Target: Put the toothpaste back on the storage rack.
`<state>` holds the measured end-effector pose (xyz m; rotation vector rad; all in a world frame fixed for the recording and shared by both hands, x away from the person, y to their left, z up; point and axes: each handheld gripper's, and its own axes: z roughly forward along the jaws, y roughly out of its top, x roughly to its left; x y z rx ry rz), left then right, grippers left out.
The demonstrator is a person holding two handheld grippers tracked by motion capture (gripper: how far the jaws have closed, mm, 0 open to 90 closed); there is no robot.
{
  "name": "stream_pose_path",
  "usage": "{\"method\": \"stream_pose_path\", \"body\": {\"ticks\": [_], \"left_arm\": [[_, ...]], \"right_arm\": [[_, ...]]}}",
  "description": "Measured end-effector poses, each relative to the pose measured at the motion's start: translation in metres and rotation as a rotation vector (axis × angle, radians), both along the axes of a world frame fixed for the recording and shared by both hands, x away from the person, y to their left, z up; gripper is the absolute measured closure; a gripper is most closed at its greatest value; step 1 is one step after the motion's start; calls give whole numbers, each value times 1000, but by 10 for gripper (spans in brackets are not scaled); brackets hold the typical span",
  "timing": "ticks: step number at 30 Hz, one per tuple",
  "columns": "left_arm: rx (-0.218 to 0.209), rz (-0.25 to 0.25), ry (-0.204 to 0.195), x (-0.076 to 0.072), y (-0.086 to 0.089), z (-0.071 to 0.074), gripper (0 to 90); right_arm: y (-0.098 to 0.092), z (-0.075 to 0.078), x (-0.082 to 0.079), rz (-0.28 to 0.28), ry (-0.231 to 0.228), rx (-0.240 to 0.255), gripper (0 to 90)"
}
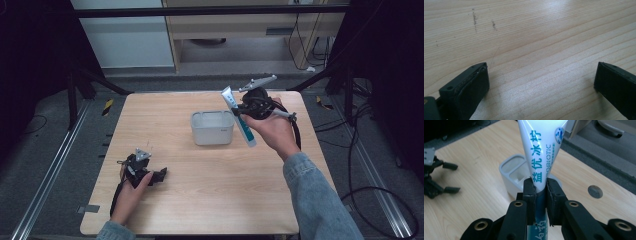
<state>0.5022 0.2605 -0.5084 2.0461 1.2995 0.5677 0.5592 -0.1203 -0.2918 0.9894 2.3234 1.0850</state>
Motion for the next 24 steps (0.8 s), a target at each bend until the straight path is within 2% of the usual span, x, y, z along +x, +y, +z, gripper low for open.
{"method": "stream_pose_path", "body": {"ticks": [2,4,7,15,20,24], "left_arm": [[0,0,0,0,0,0,0],[0,0,1,0,0,0,0],[0,0,0,0,0,0,0],[0,0,0,0,0,0,0],[1,0,1,0,0,0,0],[1,0,1,0,0,0,0]], "right_arm": [[4,4,2,-9,-15,9,792],[8,10,3,-21,-50,22,792],[11,11,5,-40,-72,44,792],[19,16,9,-41,-87,59,792],[26,21,12,-61,-104,92,792],[30,22,13,-76,-117,92,792]]}}
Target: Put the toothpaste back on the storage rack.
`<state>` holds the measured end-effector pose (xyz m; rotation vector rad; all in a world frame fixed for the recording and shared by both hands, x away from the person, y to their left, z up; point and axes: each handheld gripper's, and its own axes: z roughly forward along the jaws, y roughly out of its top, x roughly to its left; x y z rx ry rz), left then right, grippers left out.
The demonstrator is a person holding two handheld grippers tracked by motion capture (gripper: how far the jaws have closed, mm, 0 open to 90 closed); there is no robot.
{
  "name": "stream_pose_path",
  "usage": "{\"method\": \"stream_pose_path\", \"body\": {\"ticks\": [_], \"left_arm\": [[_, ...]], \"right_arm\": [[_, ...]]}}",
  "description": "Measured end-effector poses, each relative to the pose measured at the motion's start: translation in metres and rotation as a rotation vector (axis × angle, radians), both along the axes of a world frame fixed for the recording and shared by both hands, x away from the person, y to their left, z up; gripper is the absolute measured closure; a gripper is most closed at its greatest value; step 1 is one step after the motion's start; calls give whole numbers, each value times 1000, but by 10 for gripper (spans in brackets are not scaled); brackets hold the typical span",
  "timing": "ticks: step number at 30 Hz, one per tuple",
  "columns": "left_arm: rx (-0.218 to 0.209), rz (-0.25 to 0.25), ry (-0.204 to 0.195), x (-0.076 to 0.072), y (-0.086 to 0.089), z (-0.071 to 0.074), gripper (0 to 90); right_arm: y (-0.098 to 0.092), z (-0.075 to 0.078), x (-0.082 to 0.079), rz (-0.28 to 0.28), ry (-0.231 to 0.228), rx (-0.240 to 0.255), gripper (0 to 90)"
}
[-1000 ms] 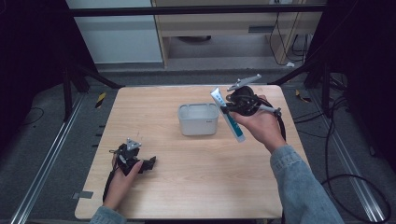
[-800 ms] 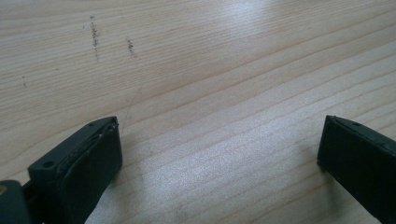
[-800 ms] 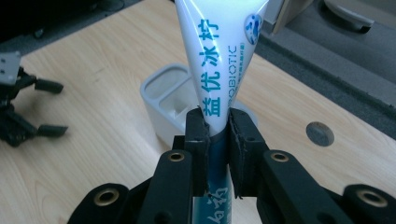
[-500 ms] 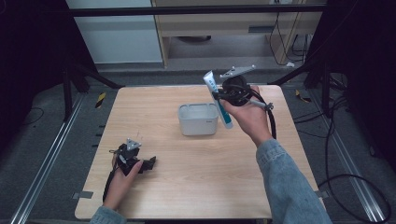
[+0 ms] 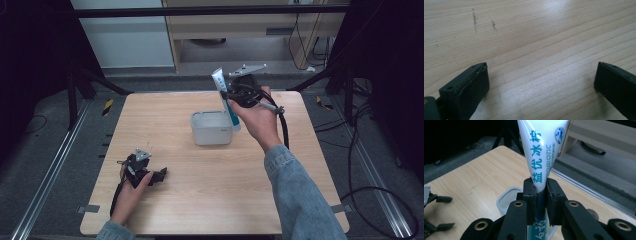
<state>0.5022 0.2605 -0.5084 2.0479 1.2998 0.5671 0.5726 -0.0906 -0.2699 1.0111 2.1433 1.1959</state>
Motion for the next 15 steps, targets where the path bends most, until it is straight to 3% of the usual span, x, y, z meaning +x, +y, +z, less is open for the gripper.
{"method": "stream_pose_path", "body": {"ticks": [6,15], "left_arm": [[0,0,0,0,0,0,0],[0,0,0,0,0,0,0]], "right_arm": [[5,2,4,-40,-35,35,792],[14,4,7,-79,-78,45,791]]}}
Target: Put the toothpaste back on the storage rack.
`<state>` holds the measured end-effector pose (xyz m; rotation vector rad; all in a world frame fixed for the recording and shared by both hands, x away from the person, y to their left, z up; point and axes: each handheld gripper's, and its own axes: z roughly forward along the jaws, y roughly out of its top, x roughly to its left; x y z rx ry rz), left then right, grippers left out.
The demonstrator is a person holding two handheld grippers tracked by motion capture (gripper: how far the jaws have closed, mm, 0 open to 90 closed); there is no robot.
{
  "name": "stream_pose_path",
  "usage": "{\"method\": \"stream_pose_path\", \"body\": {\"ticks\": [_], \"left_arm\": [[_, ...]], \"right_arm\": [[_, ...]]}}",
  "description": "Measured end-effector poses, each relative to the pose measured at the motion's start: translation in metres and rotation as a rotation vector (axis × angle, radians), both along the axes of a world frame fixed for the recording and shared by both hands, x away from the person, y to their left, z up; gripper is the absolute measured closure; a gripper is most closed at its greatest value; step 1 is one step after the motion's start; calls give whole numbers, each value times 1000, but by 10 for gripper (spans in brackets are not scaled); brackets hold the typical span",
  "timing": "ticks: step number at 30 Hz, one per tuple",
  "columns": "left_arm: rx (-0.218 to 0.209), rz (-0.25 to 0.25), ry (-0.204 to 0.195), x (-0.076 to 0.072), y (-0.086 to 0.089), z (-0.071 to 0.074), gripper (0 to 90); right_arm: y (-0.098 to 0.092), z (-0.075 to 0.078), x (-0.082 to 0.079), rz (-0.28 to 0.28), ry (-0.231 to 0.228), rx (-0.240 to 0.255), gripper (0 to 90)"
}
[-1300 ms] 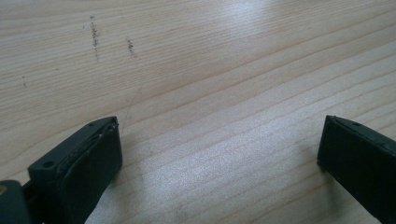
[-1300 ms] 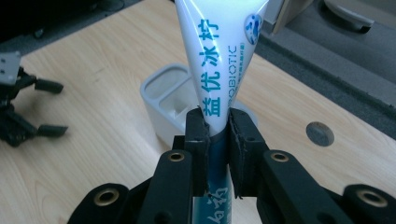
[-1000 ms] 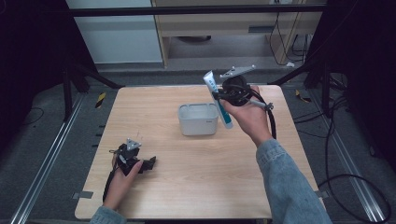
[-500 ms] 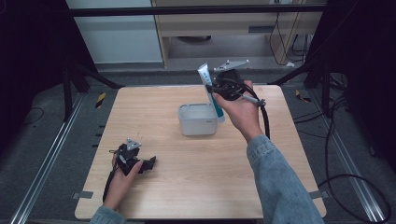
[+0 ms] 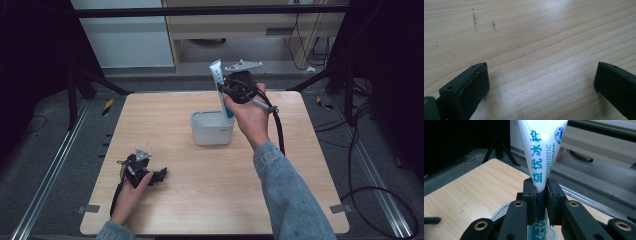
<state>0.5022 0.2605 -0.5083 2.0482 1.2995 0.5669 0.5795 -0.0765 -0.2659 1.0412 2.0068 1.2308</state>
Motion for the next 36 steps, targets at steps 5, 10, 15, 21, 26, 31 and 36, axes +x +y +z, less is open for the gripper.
{"method": "stream_pose_path", "body": {"ticks": [5,10,15,21,26,31,36], "left_arm": [[1,0,0,0,0,0,0],[1,0,0,0,0,0,0],[1,0,0,0,0,0,0],[1,0,0,0,0,0,0],[1,0,0,0,0,0,0],[1,-1,0,0,0,0,0],[2,-3,0,0,0,0,0]], "right_arm": [[4,3,0,-27,-30,16,791],[6,11,2,-33,-50,33,791],[9,12,5,-39,-69,37,791],[17,7,8,-54,-106,43,791],[21,2,9,-63,-131,63,791],[21,-4,10,-76,-130,84,791],[25,-11,14,-83,-134,89,791]]}}
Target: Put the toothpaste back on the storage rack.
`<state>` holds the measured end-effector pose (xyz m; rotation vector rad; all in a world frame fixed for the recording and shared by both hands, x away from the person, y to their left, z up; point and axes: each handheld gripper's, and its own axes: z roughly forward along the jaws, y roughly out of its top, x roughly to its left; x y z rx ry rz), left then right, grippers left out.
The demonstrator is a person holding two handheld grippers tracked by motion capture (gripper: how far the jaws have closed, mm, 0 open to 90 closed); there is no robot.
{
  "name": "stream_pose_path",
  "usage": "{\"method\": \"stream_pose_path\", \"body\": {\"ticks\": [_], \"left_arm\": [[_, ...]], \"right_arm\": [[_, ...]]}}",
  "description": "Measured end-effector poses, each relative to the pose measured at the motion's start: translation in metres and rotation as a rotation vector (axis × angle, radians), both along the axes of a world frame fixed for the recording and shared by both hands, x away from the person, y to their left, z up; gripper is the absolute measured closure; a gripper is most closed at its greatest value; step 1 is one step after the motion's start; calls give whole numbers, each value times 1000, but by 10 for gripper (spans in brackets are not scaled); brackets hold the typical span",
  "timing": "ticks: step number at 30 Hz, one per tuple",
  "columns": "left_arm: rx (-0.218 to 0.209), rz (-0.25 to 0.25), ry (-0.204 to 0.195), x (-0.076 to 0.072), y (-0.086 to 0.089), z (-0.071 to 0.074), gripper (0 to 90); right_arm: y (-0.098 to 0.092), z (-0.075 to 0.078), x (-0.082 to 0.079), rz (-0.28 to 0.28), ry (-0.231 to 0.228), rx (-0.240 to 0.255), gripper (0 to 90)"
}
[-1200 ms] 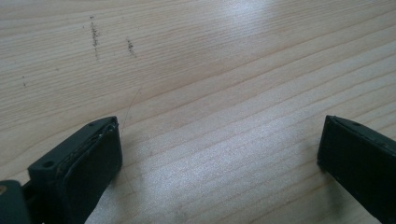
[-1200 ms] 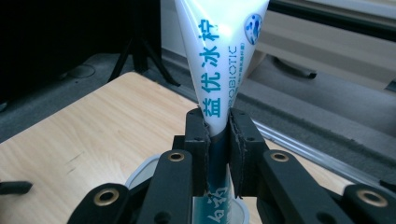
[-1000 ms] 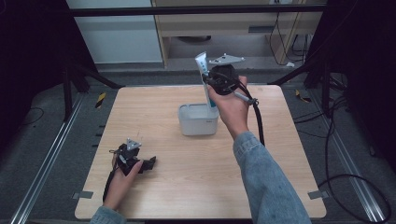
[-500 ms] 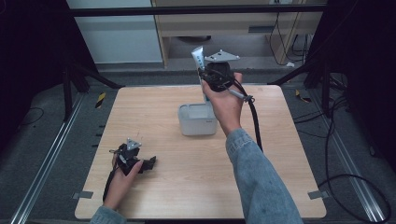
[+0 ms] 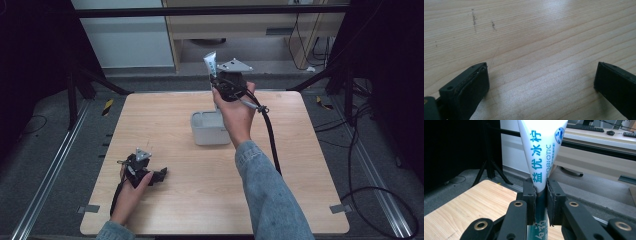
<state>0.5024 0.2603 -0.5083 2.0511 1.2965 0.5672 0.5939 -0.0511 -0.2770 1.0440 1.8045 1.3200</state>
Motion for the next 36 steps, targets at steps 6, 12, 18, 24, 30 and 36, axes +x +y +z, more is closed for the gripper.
{"method": "stream_pose_path", "body": {"ticks": [6,12,18,24,30,36], "left_arm": [[0,-1,0,0,0,0,0],[-1,-1,-1,0,0,0,0],[1,-1,0,0,0,0,0],[0,-2,-1,0,0,0,0],[1,-2,0,0,0,0,0],[-2,-1,1,0,0,0,0]], "right_arm": [[3,-7,3,-14,-5,22,790],[2,-26,9,-20,22,34,790],[3,-43,16,-12,42,53,789],[6,-52,16,-6,55,53,789],[7,-63,18,1,79,57,788],[8,-70,17,18,86,41,787]]}}
